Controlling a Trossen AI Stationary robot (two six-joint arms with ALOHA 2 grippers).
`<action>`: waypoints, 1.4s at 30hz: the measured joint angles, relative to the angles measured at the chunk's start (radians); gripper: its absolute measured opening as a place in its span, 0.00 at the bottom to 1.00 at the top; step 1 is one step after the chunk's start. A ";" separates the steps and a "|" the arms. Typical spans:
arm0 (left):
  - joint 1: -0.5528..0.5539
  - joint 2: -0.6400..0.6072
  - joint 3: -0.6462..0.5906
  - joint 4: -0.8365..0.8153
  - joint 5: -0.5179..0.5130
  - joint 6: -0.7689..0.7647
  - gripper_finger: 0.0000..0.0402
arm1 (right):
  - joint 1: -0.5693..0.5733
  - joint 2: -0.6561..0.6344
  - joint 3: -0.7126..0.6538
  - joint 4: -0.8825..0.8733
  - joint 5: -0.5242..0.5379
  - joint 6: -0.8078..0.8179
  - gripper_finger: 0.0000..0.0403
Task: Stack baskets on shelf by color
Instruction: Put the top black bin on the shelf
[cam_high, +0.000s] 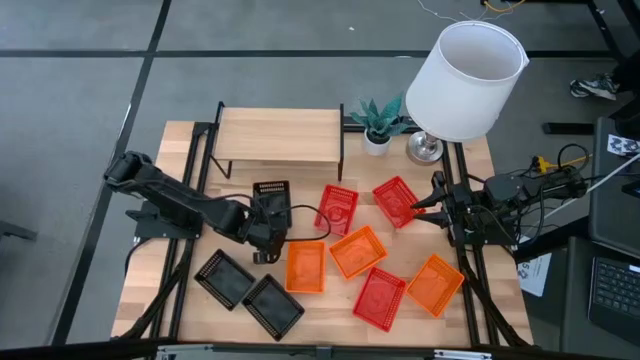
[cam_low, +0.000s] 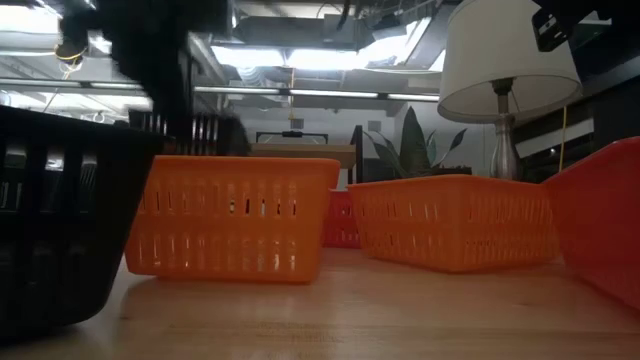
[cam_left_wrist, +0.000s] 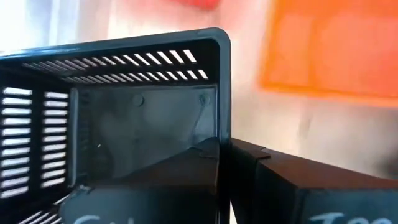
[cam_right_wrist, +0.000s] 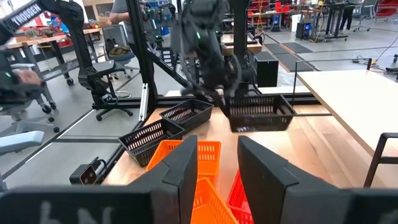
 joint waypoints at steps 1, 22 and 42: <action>-0.007 0.000 0.040 -0.025 0.019 -0.002 0.00 | 0.000 0.000 0.000 0.000 0.000 0.000 0.28; 0.136 -0.118 0.399 -0.578 -0.115 0.158 0.00 | 0.000 0.000 0.000 -0.005 0.000 -0.005 0.28; 0.687 -0.212 0.243 -0.461 0.085 0.667 0.00 | 0.000 0.009 0.000 -0.017 0.000 0.000 0.28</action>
